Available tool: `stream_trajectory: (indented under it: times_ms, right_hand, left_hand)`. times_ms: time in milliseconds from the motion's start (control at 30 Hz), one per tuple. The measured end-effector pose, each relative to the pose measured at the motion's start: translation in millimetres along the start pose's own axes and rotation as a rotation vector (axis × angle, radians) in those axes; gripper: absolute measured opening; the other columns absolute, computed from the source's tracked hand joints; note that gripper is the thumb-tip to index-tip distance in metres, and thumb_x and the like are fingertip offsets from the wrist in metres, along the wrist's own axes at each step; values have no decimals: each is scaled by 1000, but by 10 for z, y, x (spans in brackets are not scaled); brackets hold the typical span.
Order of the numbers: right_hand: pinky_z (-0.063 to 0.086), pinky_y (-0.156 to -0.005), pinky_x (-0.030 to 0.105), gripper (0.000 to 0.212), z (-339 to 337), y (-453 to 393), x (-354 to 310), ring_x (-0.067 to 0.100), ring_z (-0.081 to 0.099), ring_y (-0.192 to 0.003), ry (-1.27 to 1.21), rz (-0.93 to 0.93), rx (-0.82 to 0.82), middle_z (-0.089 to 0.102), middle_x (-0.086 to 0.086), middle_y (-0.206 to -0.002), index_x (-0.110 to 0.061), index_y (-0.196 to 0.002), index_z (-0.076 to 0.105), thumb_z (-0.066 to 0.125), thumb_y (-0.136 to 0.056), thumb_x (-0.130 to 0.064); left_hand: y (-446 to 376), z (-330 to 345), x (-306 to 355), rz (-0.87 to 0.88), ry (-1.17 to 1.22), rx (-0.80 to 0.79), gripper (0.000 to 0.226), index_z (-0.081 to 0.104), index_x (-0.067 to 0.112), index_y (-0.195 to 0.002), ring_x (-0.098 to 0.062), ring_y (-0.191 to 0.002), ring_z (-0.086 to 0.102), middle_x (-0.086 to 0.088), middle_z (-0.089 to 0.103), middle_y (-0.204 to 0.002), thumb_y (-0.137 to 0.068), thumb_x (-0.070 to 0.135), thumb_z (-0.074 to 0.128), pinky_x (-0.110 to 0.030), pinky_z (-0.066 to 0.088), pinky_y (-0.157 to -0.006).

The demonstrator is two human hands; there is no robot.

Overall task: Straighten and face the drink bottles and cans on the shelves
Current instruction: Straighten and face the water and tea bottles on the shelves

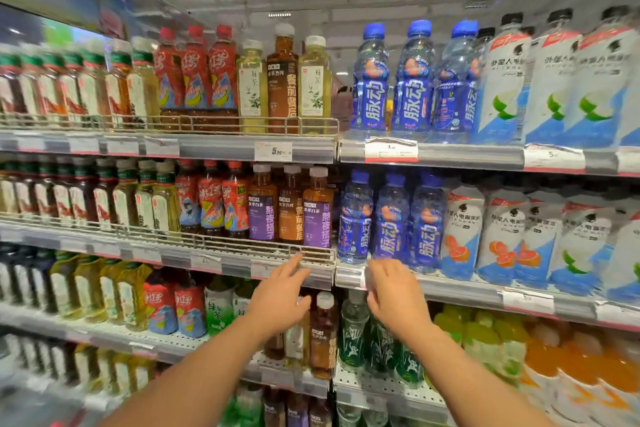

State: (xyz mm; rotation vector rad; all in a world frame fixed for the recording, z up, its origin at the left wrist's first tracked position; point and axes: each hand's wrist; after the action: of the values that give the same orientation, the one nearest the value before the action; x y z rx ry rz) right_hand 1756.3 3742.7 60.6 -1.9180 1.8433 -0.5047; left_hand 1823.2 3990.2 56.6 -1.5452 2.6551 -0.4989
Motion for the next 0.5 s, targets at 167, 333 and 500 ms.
stream_trajectory:
  times_ms: [167,333,500]
  right_hand:
    - [5,-126,51,84,307,205,-32,30,5,-156,92,-7,-130,6,11,-169,-15,-161,13,58,-91,-32]
    - [1,-124,53,90,309,183,-89,31,-1,-156,111,39,-160,-1,12,-169,-15,-161,6,60,-91,-35]
    - [5,-126,52,94,328,152,-182,28,-3,-156,123,102,-167,-4,10,-169,-15,-161,6,61,-90,-42]
  left_hand:
    - [-79,-528,-83,-77,116,166,59,41,23,-154,-20,-147,38,2,29,-166,-98,34,57,-39,38,-117]
    - [-411,-1035,-46,-110,256,331,66,32,23,-157,-21,-138,49,1,37,-162,-97,24,60,-43,46,-110]
    - [-767,-1259,-117,-139,316,309,75,19,17,-161,-29,-141,45,-7,32,-164,-99,24,60,-43,43,-109]
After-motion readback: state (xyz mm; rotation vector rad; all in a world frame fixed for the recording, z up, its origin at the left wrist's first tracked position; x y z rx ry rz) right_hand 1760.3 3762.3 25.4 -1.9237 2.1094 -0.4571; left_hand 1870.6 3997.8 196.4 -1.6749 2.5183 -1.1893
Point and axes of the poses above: each hand's wrist, its own y-axis away from the middle knuckle, its own z-axis out of the palm, x = y × z
